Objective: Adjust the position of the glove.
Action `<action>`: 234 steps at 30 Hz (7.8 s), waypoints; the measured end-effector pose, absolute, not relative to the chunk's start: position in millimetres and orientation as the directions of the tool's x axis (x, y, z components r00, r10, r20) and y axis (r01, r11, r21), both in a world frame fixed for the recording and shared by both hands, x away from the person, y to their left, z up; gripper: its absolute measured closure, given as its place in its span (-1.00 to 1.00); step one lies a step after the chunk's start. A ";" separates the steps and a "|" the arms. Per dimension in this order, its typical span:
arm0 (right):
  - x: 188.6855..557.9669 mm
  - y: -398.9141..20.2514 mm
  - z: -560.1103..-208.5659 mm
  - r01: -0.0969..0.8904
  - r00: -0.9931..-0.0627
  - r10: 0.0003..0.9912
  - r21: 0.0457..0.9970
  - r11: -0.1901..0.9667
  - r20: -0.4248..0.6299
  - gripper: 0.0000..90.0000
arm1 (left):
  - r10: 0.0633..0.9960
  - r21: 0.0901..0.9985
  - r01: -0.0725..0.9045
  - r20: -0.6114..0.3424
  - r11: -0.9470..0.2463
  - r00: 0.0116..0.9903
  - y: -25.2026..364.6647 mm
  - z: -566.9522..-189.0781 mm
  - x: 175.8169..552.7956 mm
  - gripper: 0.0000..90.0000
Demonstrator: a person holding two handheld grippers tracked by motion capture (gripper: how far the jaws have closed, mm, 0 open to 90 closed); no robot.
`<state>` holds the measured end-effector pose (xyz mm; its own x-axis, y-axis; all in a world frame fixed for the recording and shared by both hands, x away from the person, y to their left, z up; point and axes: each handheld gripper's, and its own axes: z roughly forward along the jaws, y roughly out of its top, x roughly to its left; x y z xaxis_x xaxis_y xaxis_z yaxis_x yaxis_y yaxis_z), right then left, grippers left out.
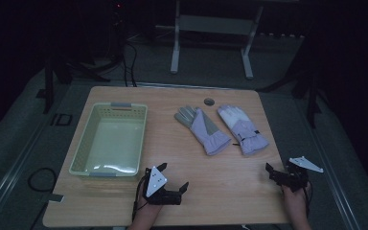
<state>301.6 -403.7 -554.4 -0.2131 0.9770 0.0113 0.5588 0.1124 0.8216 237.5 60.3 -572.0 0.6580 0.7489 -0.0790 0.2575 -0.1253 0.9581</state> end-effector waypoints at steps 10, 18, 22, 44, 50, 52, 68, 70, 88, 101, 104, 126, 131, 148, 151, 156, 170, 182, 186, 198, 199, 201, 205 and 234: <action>297.3 -398.9 -551.8 0.580 -0.215 0.977 0.807 0.115 0.015 -0.78 | 0.748 0.958 0.261 -0.084 -0.122 0.658 60.5 -571.9 238.0 -1.00; 300.5 -395.0 -525.0 0.561 -0.250 0.968 0.815 0.141 0.005 -0.78 | 0.748 0.958 0.256 -0.079 -0.125 0.659 60.0 -572.0 237.4 -1.00; 302.5 -390.1 -508.8 0.553 -0.273 0.962 0.819 0.154 0.003 -0.78 | 0.746 0.959 0.255 -0.079 -0.124 0.661 60.2 -572.0 237.4 -1.00; 340.3 -334.7 -427.5 0.476 -0.408 0.912 0.845 0.244 -0.034 -0.78 | 0.743 0.958 0.262 -0.089 -0.119 0.663 60.8 -572.0 237.8 -1.00; 357.4 -316.4 -420.8 0.490 -0.481 0.877 0.830 0.268 0.001 -0.78 | 0.741 0.958 0.261 -0.089 -0.120 0.665 61.0 -572.0 237.9 -1.00; 363.7 -308.9 -419.4 0.494 -0.504 0.864 0.818 0.293 -0.005 -0.78 | 0.740 0.958 0.262 -0.089 -0.120 0.666 61.1 -572.0 238.0 -1.00; 411.0 -248.7 -429.8 0.505 -0.620 0.785 0.758 0.413 -0.015 -0.33 | 0.737 0.958 0.265 -0.099 -0.112 0.669 61.6 -572.1 238.3 -1.00; 419.0 -242.1 -435.0 0.514 -0.625 0.780 0.744 0.427 -0.016 -0.32 | 0.735 0.957 0.267 -0.100 -0.112 0.670 61.7 -572.1 238.3 -1.00; 472.7 -210.3 -483.0 0.594 -0.649 0.761 0.619 0.513 -0.007 -0.15 | 0.731 0.957 0.271 -0.111 -0.104 0.673 62.3 -572.3 238.8 -1.00; 491.5 -193.3 -523.5 0.611 -0.669 0.741 0.522 0.595 -0.062 0.05 | 0.730 0.956 0.277 -0.118 -0.101 0.673 63.1 -572.3 239.5 -1.00; 491.5 -191.0 -529.8 0.591 -0.690 0.720 0.514 0.622 -0.078 0.05 | 0.729 0.955 0.278 -0.120 -0.099 0.674 63.2 -572.3 239.6 -1.00; 483.2 -185.2 -515.7 0.679 -0.578 0.816 0.561 0.474 0.010 0.92 | 0.728 0.955 0.282 -0.126 -0.096 0.674 63.2 -572.4 240.1 -1.00; 467.1 -184.4 -501.3 0.684 -0.518 0.854 0.619 0.386 0.040 0.93 | 0.727 0.955 0.281 -0.124 -0.097 0.675 63.2 -572.4 240.0 -1.00; 389.9 -189.6 -466.1 0.663 -0.379 0.907 0.737 0.127 0.185 0.93 | 0.729 0.955 0.279 -0.119 -0.102 0.675 63.1 -572.2 239.6 -1.00; 378.4 -191.0 -467.6 0.662 -0.366 0.908 0.743 0.103 0.201 0.93 | 0.729 0.955 0.279 -0.118 -0.103 0.674 63.1 -572.2 239.7 -1.00; 368.7 -189.5 -483.8 0.670 -0.360 0.903 0.738 0.076 0.234 0.93 | 0.728 0.954 0.281 -0.119 -0.104 0.675 63.2 -572.2 239.8 -1.00; 373.9 -180.0 -535.2 0.723 -0.299 0.933 0.685 0.086 0.198 0.78 | 0.726 0.955 0.279 -0.119 -0.103 0.677 63.2 -572.3 239.9 -1.00; 371.8 -185.2 -526.4 0.686 -0.384 0.913 0.704 0.183 0.138 0.03 | 0.724 0.954 0.280 -0.121 -0.103 0.679 63.1 -572.2 239.8 -1.00; 375.0 -198.5 -511.8 0.674 -0.440 0.886 0.706 0.217 0.147 0.02 | 0.723 0.955 0.279 -0.121 -0.102 0.680 63.0 -572.3 239.7 -1.00; 383.3 -244.6 -475.2 0.601 -0.529 0.848 0.724 0.338 0.043 0.00 | 0.724 0.954 0.281 -0.124 -0.100 0.678 63.0 -572.3 239.9 -1.00; 384.3 -249.1 -473.0 0.598 -0.527 0.849 0.725 0.343 0.033 0.02 | 0.724 0.954 0.281 -0.124 -0.100 0.678 63.0 -572.3 239.9 -1.00; 387.1 -259.0 -468.7 0.601 -0.527 0.849 0.724 0.338 0.041 0.04 | 0.725 0.954 0.282 -0.124 -0.100 0.678 63.0 -572.3 239.9 -1.00; 393.6 -275.6 -462.9 0.591 -0.530 0.848 0.722 0.360 0.012 0.05 | 0.724 0.955 0.281 -0.125 -0.099 0.678 63.1 -572.3 239.9 -1.00; 455.5 -330.7 -488.5 0.622 -0.506 0.863 0.691 0.368 -0.004 0.17 | 0.727 0.955 0.282 -0.128 -0.093 0.675 63.2 -572.4 239.9 -1.00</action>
